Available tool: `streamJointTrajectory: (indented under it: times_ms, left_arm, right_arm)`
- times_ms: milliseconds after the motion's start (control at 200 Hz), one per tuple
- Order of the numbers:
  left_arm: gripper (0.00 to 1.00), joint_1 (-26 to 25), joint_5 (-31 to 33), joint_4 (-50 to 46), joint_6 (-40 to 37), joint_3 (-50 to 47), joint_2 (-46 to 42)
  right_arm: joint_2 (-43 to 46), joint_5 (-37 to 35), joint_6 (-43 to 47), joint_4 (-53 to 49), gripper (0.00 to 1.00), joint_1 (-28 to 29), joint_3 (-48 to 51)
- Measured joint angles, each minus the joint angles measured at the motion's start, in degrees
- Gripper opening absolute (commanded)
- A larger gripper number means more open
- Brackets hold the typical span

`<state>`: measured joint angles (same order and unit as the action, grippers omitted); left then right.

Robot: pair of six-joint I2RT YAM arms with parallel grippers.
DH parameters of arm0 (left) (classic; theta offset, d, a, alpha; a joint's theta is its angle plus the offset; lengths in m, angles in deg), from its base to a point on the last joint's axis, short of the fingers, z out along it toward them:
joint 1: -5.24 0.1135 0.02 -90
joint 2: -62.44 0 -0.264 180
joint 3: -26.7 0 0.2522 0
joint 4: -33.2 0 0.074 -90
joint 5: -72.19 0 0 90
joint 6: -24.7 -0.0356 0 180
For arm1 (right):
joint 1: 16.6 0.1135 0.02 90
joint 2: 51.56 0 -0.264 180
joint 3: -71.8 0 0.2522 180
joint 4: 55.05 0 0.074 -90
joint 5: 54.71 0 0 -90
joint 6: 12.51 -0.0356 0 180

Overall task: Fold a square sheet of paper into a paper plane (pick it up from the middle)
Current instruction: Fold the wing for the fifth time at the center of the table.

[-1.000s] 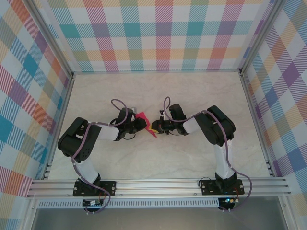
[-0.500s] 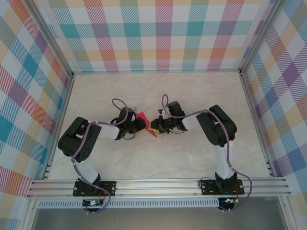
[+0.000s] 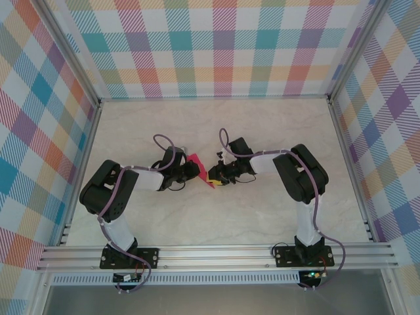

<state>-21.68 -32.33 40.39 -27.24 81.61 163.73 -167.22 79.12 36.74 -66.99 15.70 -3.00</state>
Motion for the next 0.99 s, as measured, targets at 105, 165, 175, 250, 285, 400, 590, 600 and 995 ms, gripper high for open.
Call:
streamJointTrajectory:
  times_ms: [105,165,175,250,285,400,590,600,995]
  left_arm:
    - [0.12,0.0,0.0,0.0,0.0,0.0,0.0]
    - [0.12,0.0,0.0,0.0,0.0,0.0,0.0]
    - [0.12,0.0,0.0,0.0,0.02,0.0,0.0]
    - [0.12,0.0,0.02,-0.02,0.0,0.0,0.0]
    - [0.12,0.0,0.04,-0.02,0.0,0.0,0.0]
    - [0.12,0.0,0.07,-0.09,0.0,0.04,0.0]
    - [0.12,0.0,0.22,-0.96,0.02,0.44,0.0]
    - [0.12,-0.02,0.22,-1.01,0.02,0.48,0.0]
    - [0.24,0.0,-1.64,-0.94,0.15,0.81,-0.28]
  right_arm:
    - [0.0,-0.02,1.09,-1.55,0.15,0.0,-0.35]
    - [0.0,-0.04,1.44,-2.27,0.14,0.0,-0.48]
    - [0.0,-0.07,1.53,-2.4,0.13,0.0,-0.48]
    - [0.0,-0.28,2.1,-3.26,0.1,0.0,-0.55]
    - [0.0,-0.39,2.34,-3.54,0.09,0.0,-0.55]
    - [0.0,-1.29,2.73,-4.07,0.06,0.0,-0.55]
    - [0.0,-2.32,2.71,-4.46,0.02,0.0,-0.55]
    - [0.0,-2.34,2.69,-4.46,0.02,0.0,-0.55]
    - [-0.57,-0.13,-0.09,-2.01,0.0,-0.92,0.44]
